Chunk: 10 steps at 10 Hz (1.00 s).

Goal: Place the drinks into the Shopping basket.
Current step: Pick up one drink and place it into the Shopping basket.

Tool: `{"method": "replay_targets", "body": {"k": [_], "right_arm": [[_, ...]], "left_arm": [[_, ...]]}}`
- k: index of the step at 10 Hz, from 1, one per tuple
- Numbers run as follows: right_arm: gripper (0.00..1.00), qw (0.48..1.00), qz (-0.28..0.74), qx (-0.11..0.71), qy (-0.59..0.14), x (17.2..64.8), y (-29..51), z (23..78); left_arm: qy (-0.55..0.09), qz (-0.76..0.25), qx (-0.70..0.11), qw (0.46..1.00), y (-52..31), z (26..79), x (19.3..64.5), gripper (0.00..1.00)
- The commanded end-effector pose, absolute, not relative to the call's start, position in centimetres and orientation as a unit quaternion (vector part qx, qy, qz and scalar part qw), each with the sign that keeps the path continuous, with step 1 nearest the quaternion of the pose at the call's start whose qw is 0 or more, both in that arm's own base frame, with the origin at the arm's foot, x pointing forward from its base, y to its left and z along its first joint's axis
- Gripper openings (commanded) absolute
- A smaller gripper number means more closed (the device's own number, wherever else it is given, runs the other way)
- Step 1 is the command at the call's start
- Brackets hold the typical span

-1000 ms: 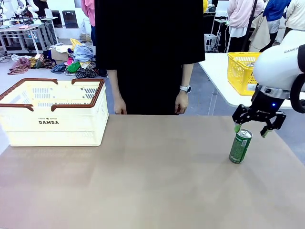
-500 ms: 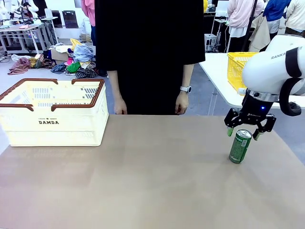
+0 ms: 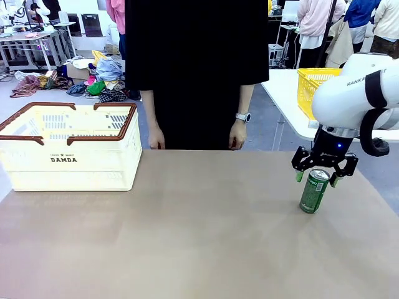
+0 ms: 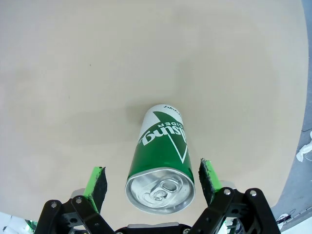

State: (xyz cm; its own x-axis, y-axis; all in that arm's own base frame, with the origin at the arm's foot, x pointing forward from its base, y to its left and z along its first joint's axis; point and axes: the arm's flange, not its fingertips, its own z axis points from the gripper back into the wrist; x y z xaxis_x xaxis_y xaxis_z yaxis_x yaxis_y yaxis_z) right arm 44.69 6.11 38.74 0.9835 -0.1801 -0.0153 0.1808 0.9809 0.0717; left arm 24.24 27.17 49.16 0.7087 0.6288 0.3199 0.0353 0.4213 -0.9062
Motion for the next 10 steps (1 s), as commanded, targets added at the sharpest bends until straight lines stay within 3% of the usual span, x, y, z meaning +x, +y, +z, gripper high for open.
{"method": "replay_targets", "body": {"k": [1, 2, 3, 4, 5, 10], "right_arm": [[1.00, 0.995, -0.102, 0.016, -0.008, 45.21, 6.68, 38.86], [1.00, 0.994, -0.105, 0.016, -0.003, 45.26, 6.65, 38.88], [0.75, 0.994, -0.106, 0.009, -0.004, 45.26, 6.60, 38.81], [0.16, 0.994, -0.108, 0.010, 0.003, 45.29, 6.64, 38.77], [0.00, 0.994, -0.106, 0.012, 0.004, 45.26, 6.69, 38.70], [0.00, 0.995, -0.103, 0.013, 0.013, 45.16, 6.64, 38.28]], "left_arm": [[-0.336, 0.188, -0.509, 0.770, 27.25, 49.36, 24.20, 1.00], [-0.336, 0.188, -0.509, 0.770, 27.25, 49.36, 24.20, 1.00], [-0.336, 0.188, -0.509, 0.770, 27.25, 49.36, 24.20, 1.00], [-0.336, 0.188, -0.509, 0.770, 27.25, 49.36, 24.20, 1.00], [-0.336, 0.188, -0.509, 0.770, 27.25, 49.36, 24.20, 1.00], [-0.336, 0.188, -0.509, 0.770, 27.25, 49.36, 24.20, 1.00]]}}
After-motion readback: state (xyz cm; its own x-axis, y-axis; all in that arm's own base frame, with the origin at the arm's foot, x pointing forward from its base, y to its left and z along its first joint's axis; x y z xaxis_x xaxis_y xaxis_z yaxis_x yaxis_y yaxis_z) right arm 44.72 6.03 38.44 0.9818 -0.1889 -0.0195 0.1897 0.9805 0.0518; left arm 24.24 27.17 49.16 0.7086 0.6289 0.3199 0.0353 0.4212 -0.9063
